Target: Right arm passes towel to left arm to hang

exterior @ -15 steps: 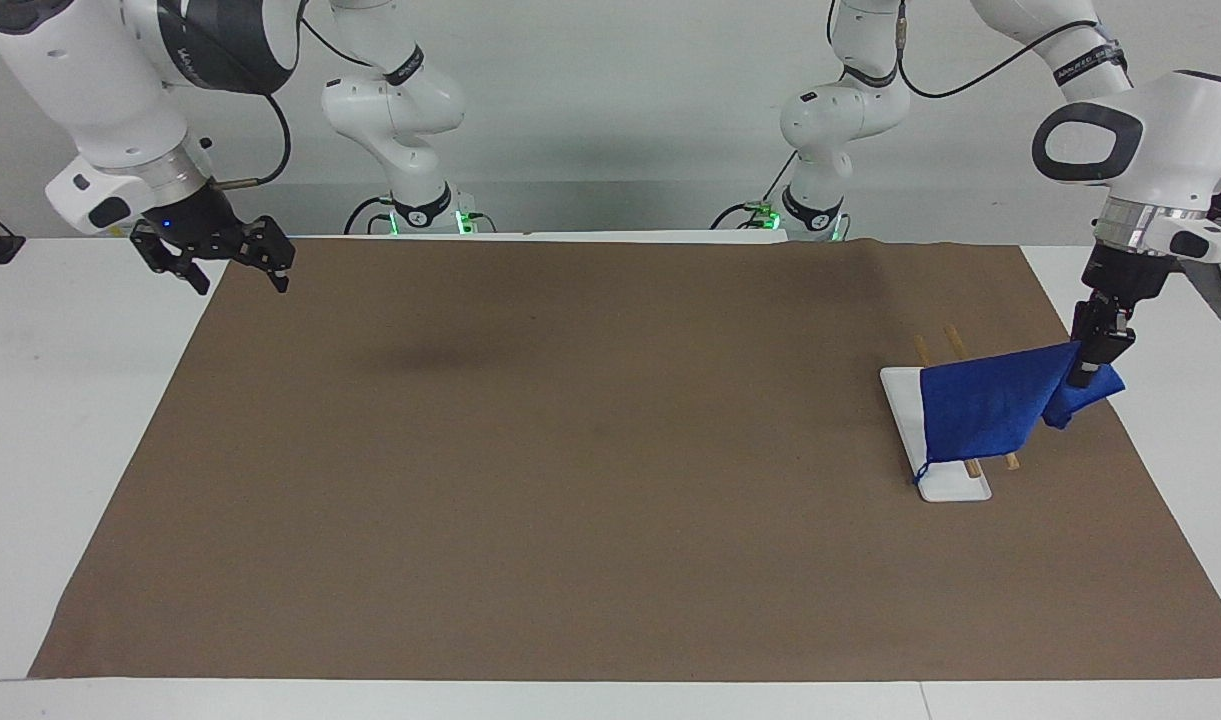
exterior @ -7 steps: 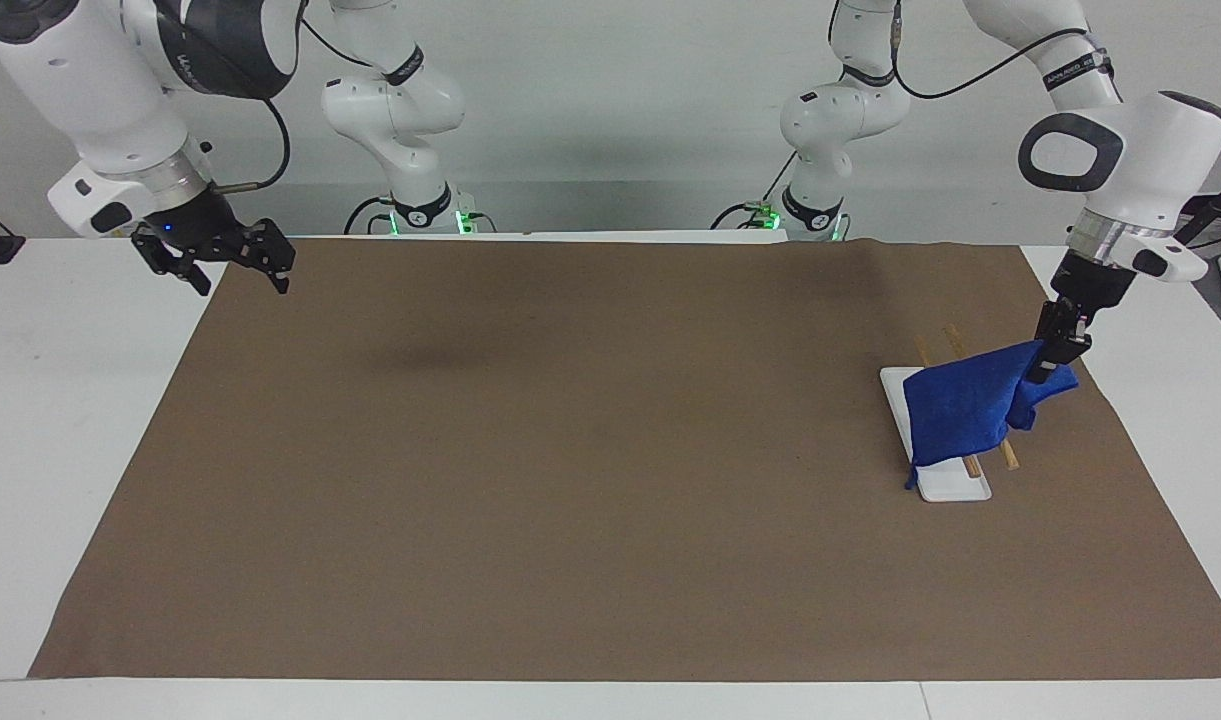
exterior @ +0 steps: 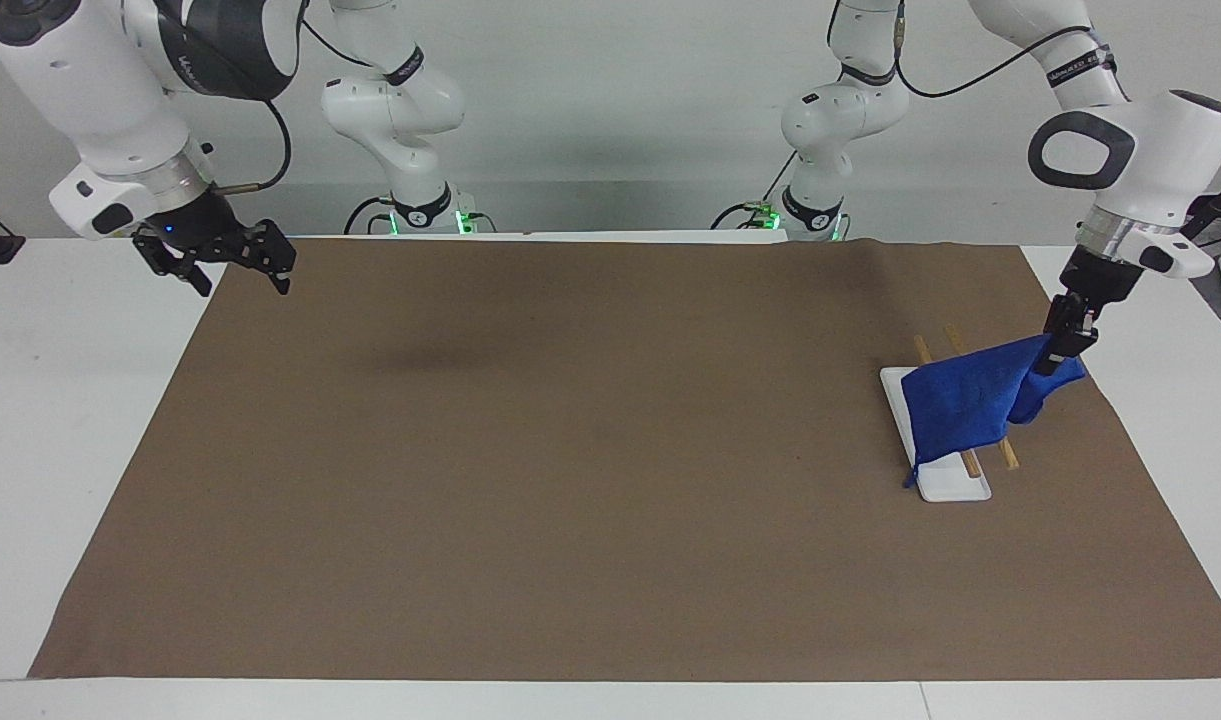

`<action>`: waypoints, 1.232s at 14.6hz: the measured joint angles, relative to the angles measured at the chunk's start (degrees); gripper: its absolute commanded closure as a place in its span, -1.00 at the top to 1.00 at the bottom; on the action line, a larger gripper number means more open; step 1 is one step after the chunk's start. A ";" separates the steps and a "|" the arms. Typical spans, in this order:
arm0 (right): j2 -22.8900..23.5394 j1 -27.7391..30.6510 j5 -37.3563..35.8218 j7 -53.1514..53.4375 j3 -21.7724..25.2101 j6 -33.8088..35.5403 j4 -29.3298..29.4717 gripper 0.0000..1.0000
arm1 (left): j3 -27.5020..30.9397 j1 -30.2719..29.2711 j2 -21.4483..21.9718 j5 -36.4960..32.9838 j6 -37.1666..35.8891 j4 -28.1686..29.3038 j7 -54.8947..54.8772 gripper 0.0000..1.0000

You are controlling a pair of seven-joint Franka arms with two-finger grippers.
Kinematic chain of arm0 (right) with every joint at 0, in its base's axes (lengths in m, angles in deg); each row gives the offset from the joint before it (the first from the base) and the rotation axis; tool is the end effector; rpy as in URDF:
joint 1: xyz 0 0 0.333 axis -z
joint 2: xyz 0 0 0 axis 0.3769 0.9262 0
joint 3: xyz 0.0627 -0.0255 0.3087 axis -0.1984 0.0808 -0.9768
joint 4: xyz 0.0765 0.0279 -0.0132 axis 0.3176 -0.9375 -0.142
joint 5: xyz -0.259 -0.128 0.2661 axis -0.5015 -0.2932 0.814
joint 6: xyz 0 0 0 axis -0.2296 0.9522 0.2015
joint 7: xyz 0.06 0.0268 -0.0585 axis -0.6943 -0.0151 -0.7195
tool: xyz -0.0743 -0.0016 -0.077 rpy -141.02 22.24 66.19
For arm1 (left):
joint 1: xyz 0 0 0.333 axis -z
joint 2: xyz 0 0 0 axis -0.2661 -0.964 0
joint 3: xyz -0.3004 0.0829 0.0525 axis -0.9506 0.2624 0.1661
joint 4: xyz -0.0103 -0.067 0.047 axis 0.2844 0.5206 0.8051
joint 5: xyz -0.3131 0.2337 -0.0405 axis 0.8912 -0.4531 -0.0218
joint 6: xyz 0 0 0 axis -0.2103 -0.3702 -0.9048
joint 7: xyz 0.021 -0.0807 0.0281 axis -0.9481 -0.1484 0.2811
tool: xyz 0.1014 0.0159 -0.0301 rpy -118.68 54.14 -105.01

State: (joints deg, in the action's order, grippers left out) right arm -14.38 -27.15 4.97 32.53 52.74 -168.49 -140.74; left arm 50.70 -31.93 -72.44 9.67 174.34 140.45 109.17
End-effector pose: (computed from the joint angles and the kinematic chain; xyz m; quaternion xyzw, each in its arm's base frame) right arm 0.5402 -0.0626 0.5909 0.9996 0.0127 -0.0251 0.0039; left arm 0.5202 0.1099 0.4732 0.8586 0.4694 0.1254 0.1634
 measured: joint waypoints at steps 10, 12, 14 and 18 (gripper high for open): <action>0.22 -0.02 0.00 0.00 -0.09 0.01 0.07 0.99 | -0.21 -0.92 -0.52 -13.85 -17.41 -13.22 -0.63 1.00; 0.22 -0.03 0.00 0.00 -0.10 0.01 0.63 0.99 | -0.50 0.27 -1.33 -15.00 -25.55 -19.08 -2.82 1.00; 0.20 -0.03 0.00 0.00 -0.16 0.01 1.04 0.99 | -0.79 3.44 -2.04 -15.13 -34.03 -23.52 -6.40 1.00; 0.18 -0.09 0.00 0.00 -0.24 0.01 1.35 0.99 | -1.37 13.10 -2.47 -19.57 -51.05 -30.31 -14.70 1.00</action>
State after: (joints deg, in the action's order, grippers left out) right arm -14.20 -27.23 4.97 32.53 52.50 -168.48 -139.40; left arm 49.33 -18.82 -74.92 -9.90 123.29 110.14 94.48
